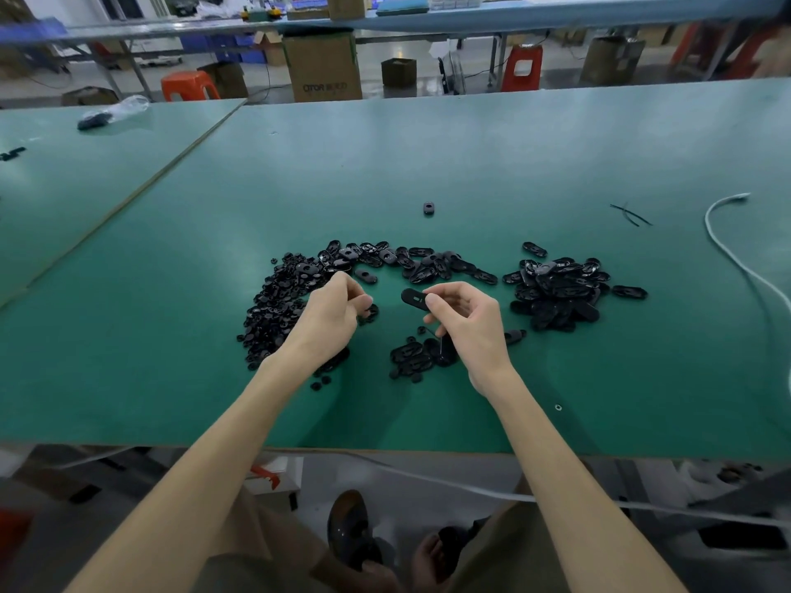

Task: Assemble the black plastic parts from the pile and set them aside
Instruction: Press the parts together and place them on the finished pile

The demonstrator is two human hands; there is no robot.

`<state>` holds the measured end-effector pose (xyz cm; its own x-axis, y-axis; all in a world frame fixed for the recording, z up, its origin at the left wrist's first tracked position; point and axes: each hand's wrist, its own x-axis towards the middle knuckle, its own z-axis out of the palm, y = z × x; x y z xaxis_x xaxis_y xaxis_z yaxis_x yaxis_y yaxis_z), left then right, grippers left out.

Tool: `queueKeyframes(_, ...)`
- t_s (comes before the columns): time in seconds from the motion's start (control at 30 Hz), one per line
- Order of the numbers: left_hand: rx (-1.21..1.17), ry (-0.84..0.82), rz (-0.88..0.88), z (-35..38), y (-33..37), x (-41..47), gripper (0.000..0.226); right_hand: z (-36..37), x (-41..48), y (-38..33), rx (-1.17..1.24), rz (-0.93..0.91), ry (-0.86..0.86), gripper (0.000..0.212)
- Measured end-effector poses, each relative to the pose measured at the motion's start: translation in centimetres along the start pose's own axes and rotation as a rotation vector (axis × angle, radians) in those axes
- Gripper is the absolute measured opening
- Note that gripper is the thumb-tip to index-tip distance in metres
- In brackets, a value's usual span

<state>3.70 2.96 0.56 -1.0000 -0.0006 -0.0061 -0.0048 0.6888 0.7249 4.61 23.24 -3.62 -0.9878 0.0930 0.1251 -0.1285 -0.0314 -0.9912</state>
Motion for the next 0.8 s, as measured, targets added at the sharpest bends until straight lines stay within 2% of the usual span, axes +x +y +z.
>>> queueKeyframes(0.13,-0.342,-0.016,0.013,0.2,0.8,-0.2,0.006,0.0,0.0,0.1,-0.002,0.001,-0.005,0.007)
queueKeyframes(0.23,-0.477,-0.033,0.019,0.3,1.1,-0.4,0.006,0.0,0.1,0.1,-0.002,-0.001,-0.003,0.007)
queueKeyframes(0.47,-0.46,-0.005,0.056,0.7,2.0,-0.8,0.003,0.0,0.1,0.0,-0.006,-0.003,-0.006,0.008)
queueKeyframes(0.8,-0.476,0.037,-0.018,1.6,2.3,-0.7,0.002,0.0,0.1,0.1,-0.01,-0.009,-0.011,0.007)
